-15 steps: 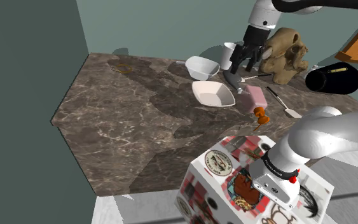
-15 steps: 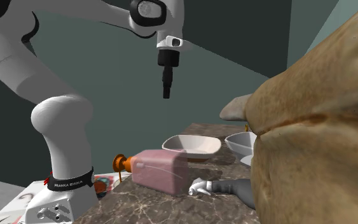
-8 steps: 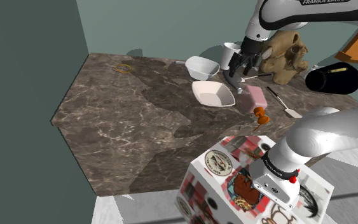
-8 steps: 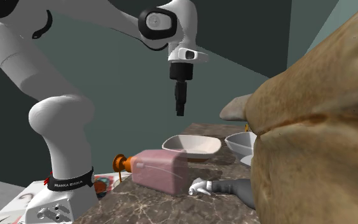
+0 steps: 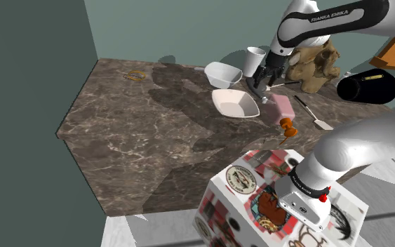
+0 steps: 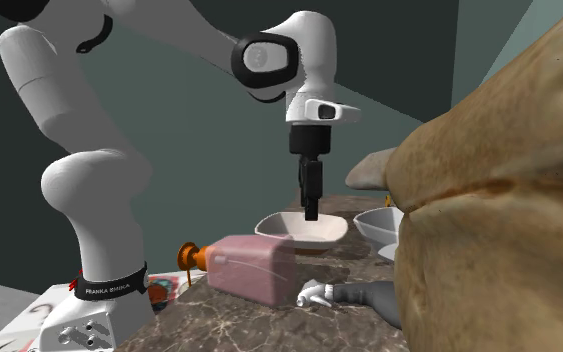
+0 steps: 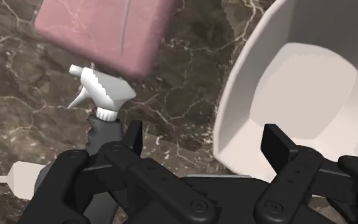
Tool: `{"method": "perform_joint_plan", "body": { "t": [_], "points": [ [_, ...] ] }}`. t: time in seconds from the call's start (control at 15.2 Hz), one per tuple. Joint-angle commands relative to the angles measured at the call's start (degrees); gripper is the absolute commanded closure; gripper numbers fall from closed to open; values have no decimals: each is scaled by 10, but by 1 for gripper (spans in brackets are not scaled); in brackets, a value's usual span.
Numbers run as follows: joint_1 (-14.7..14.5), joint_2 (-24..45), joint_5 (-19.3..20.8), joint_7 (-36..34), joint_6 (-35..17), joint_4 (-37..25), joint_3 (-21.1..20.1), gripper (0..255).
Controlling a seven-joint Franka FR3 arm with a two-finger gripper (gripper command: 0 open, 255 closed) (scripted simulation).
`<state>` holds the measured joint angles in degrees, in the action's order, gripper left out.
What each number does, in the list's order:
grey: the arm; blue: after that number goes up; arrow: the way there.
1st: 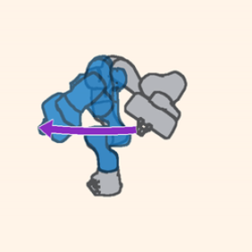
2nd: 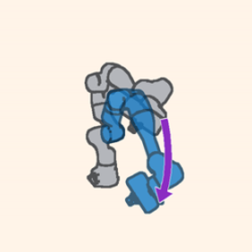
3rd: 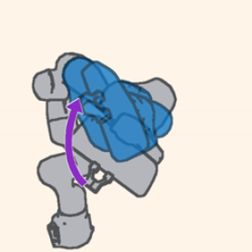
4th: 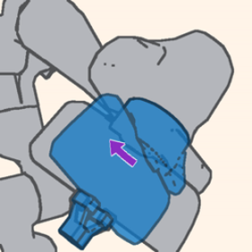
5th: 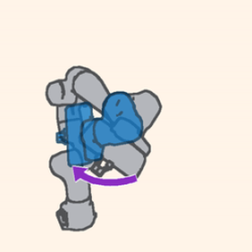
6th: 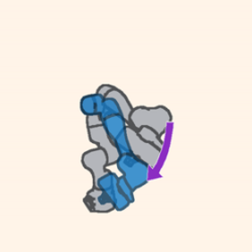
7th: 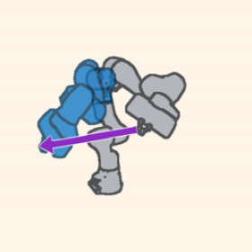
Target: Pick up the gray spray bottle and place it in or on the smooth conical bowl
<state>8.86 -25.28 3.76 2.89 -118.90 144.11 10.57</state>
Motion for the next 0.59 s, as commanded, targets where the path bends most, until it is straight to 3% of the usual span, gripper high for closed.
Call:
{"method": "perform_joint_plan", "body": {
  "t": [0.0, 0.53],
  "points": [
    [9, 30, 6, 15, -33, -4, 16, 0],
    [32, 172, -10, 83, -147, -55, 77, 0]
  ]
}}
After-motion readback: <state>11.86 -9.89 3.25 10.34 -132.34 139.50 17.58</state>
